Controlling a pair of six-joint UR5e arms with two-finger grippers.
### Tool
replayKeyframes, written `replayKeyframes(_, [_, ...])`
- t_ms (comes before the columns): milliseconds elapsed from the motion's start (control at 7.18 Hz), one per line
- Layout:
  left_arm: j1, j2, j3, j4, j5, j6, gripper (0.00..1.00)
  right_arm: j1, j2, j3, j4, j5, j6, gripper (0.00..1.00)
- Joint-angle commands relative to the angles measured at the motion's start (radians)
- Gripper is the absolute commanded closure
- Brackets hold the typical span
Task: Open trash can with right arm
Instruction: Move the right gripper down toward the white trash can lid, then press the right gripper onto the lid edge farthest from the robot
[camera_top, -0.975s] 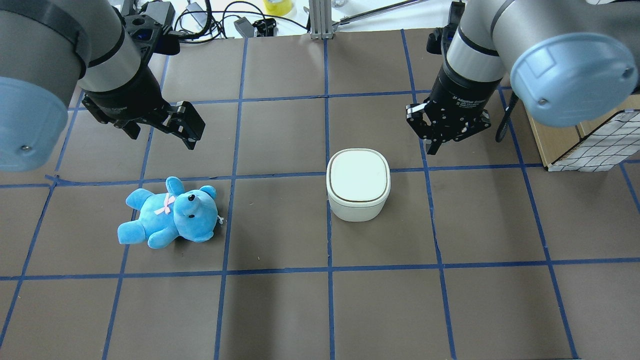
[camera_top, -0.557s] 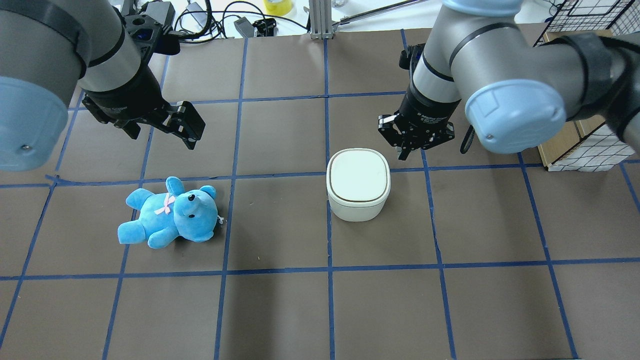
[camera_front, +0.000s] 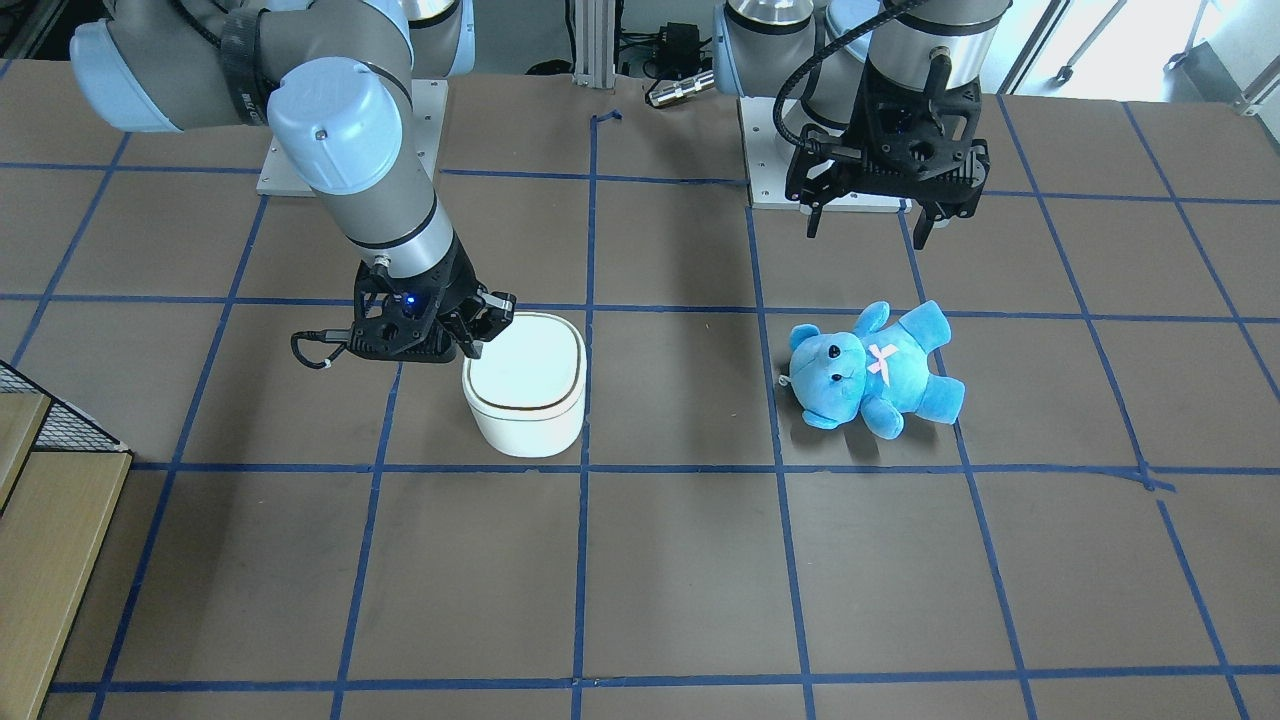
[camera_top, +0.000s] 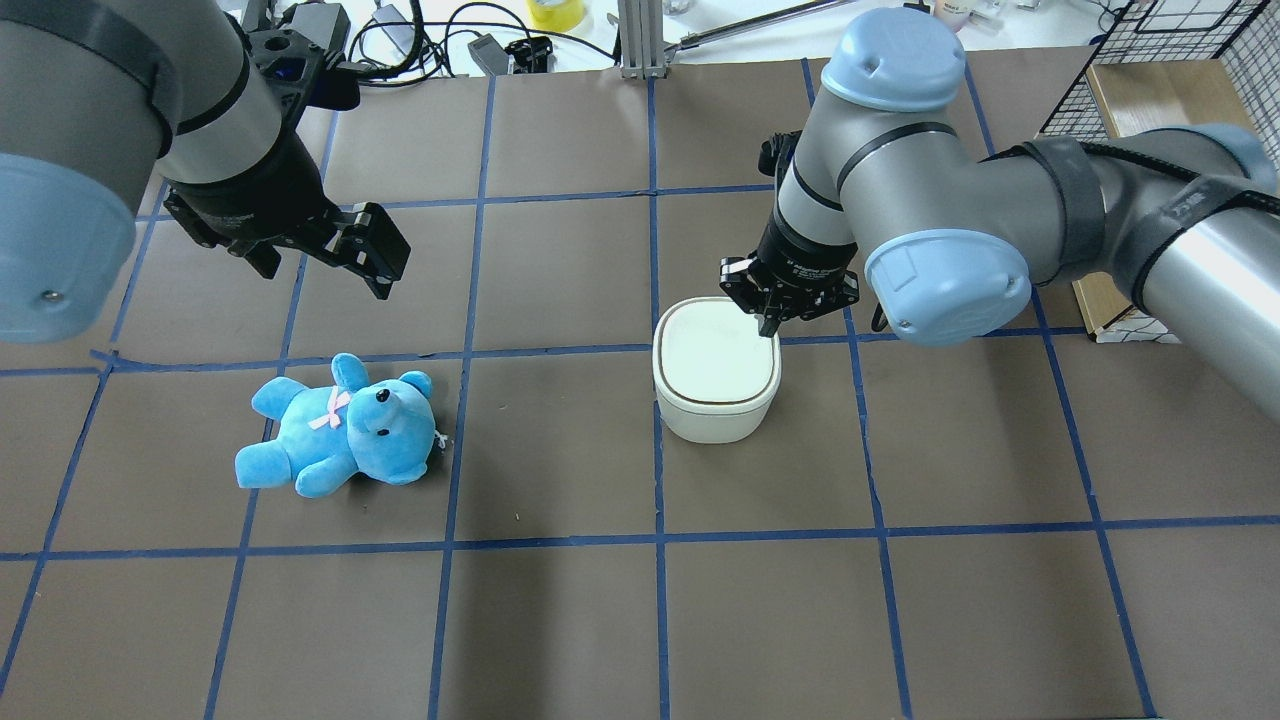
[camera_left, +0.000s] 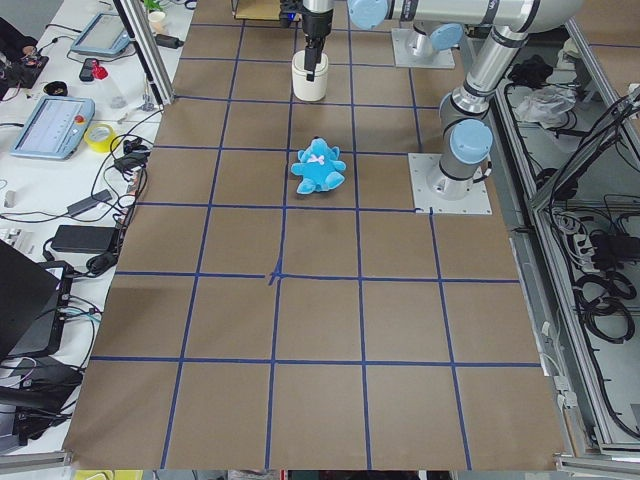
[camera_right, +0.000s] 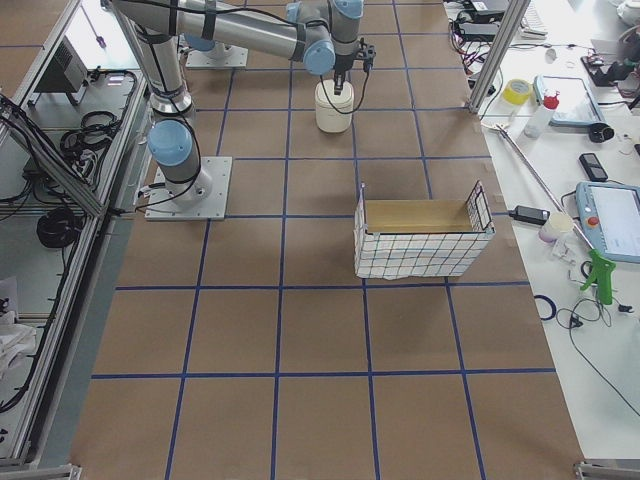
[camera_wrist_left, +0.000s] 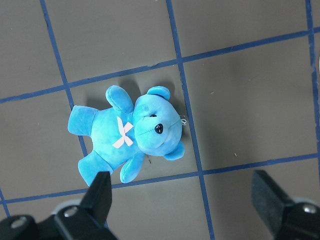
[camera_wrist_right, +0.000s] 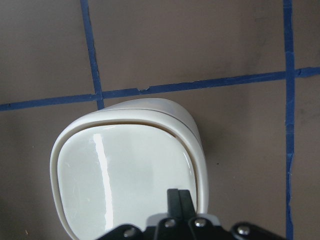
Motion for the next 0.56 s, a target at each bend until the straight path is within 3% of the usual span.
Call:
replayKeyframes(0, [0.000, 0.000, 0.000, 0.000, 0.000, 0.000, 0.00, 0.004, 0.006, 0.015, -0.004, 0.003, 0.000, 1.00])
replayKeyframes(418, [0.000, 0.000, 0.000, 0.000, 0.000, 0.000, 0.00, 0.004, 0.014, 0.023, -0.006, 0.015, -0.003, 1.00])
